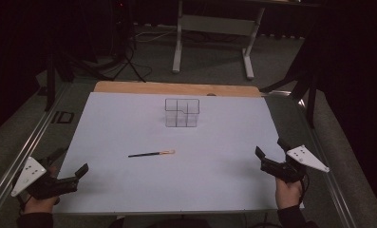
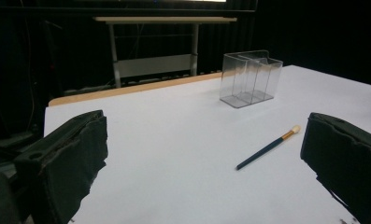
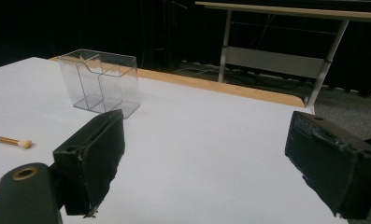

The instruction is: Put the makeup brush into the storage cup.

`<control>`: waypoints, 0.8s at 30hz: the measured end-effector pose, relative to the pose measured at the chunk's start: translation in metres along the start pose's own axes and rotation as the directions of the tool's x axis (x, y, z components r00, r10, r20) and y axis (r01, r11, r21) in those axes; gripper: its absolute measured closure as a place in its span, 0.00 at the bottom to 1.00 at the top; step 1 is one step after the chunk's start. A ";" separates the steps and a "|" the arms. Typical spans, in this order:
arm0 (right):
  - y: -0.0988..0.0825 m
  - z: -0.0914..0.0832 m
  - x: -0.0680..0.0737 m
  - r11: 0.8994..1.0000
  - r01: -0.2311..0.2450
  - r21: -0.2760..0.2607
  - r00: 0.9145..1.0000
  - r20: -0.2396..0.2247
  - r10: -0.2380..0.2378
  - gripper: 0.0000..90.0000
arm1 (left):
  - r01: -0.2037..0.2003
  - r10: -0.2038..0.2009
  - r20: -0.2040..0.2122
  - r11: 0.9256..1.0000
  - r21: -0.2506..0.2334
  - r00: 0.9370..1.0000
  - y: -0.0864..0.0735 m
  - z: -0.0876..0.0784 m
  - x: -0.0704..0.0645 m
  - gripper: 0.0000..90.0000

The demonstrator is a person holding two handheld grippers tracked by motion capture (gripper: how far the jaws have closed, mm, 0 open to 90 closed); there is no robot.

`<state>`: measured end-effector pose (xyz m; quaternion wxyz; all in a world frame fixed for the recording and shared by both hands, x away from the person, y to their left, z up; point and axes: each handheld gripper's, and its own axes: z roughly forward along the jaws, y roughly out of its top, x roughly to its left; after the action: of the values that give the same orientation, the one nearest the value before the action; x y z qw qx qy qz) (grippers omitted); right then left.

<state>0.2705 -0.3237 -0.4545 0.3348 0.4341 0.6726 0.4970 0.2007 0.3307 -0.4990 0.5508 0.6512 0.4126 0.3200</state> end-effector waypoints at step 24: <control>-0.003 0.005 0.003 1.000 -0.012 0.010 1.000 -0.028 0.012 0.13 | 0.048 -0.050 0.046 0.998 0.040 0.998 0.025 -0.003 0.011 0.01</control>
<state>0.2729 -0.3190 -0.4587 0.3201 0.4327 0.6771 0.5018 0.2079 0.3406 -0.4746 0.5552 0.6589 0.4215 0.2828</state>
